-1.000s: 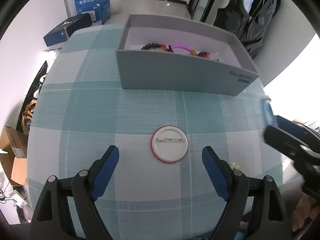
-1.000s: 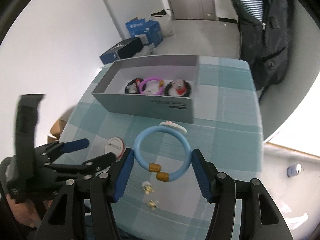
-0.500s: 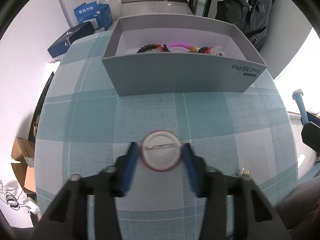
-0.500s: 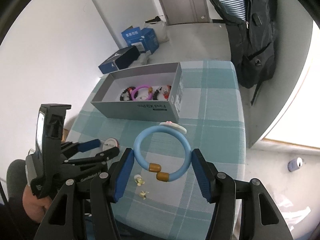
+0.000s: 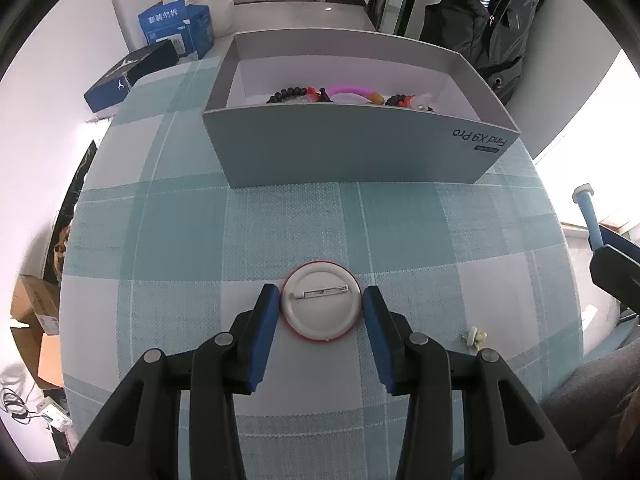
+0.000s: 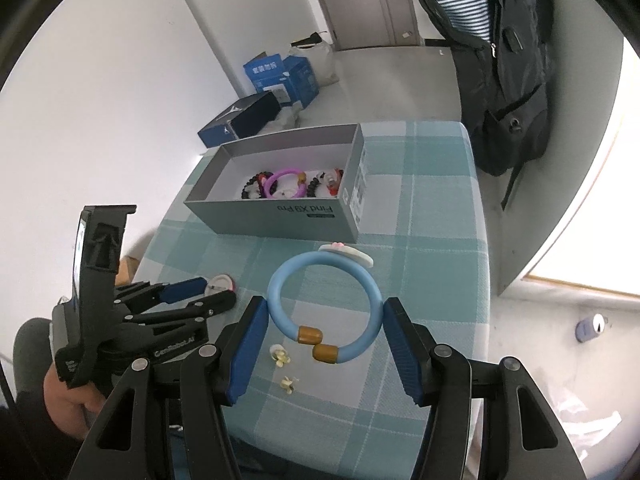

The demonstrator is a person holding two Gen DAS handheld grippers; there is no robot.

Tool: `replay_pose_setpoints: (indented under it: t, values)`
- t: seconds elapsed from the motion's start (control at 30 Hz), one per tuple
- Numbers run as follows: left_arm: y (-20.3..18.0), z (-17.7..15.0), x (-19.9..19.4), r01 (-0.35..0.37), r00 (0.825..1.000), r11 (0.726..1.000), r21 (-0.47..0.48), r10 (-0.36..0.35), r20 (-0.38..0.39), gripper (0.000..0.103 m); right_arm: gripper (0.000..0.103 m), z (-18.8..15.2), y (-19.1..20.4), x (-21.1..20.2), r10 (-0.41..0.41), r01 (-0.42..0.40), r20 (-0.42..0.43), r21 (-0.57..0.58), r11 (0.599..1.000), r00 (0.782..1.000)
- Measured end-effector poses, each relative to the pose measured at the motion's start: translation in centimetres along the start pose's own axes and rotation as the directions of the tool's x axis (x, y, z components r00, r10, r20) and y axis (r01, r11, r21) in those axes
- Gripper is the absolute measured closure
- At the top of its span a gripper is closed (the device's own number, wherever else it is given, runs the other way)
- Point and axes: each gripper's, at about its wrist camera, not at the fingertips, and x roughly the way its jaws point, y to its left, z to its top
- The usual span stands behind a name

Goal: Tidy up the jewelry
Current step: 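Grasp the white round badge with left gripper while right gripper holds the blue ring, then carry the badge and blue ring into the grey box with both grippers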

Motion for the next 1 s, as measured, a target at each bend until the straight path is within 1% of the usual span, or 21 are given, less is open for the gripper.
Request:
replay_pose_setpoints:
  t: [0.13, 0.23, 0.37, 0.47, 0.63, 0.7, 0.8, 0.87, 1.0]
  values:
    - [0.3, 0.0, -0.1, -0.005, 1.000, 1.000, -0.014, 0.005, 0.002, 0.066, 0.045, 0.0, 0.0, 0.2, -0.001, 0.001, -0.002, 0.005, 1.000, 1.000]
    - [0.6, 0.1, -0.8, 0.010, 1.000, 0.999, -0.034, -0.009, 0.016, 0.066, 0.045, 0.1, 0.2, 0.1, 0.014, -0.014, 0.008, 0.000, 1.000, 1.000]
    - [0.7, 0.4, -2.4, 0.043, 0.998, 0.998, -0.044, -0.041, 0.056, 0.066, 0.045, 0.7, 1.4, -0.8, 0.091, -0.089, 0.062, -0.028, 0.996, 0.994]
    - [0.8, 0.8, -3.7, 0.078, 0.994, 0.995, -0.058, -0.073, 0.081, 0.066, 0.045, 1.5, 2.1, -1.2, 0.124, -0.121, 0.091, -0.038, 0.992, 0.988]
    - [1.0, 2.3, -5.6, 0.138, 0.985, 0.988, -0.071, -0.129, 0.119, 0.066, 0.045, 3.9, 2.6, -1.6, 0.155, -0.154, 0.097, -0.020, 0.988, 0.983]
    - [1.1, 2.9, -6.0, 0.158, 0.980, 0.985, -0.072, -0.147, 0.131, 0.066, 0.045, 5.0, 3.0, -1.6, 0.156, -0.154, 0.098, -0.033, 0.988, 0.983]
    - [1.7, 4.8, -6.8, 0.213, 0.969, 0.973, -0.087, -0.199, 0.148, 0.066, 0.045, 6.7, 3.6, -1.5, 0.158, -0.153, 0.099, -0.058, 0.987, 0.982]
    - [1.8, 5.7, -7.0, 0.237, 0.964, 0.967, -0.099, -0.221, 0.151, 0.066, 0.045, 7.6, 3.9, -1.3, 0.154, -0.148, 0.096, -0.074, 0.986, 0.983]
    - [1.8, 7.5, -7.2, 0.223, 0.965, 0.972, -0.079, -0.209, 0.161, 0.066, 0.045, 9.6, 4.1, -0.1, 0.149, -0.142, 0.073, -0.086, 0.986, 0.986]
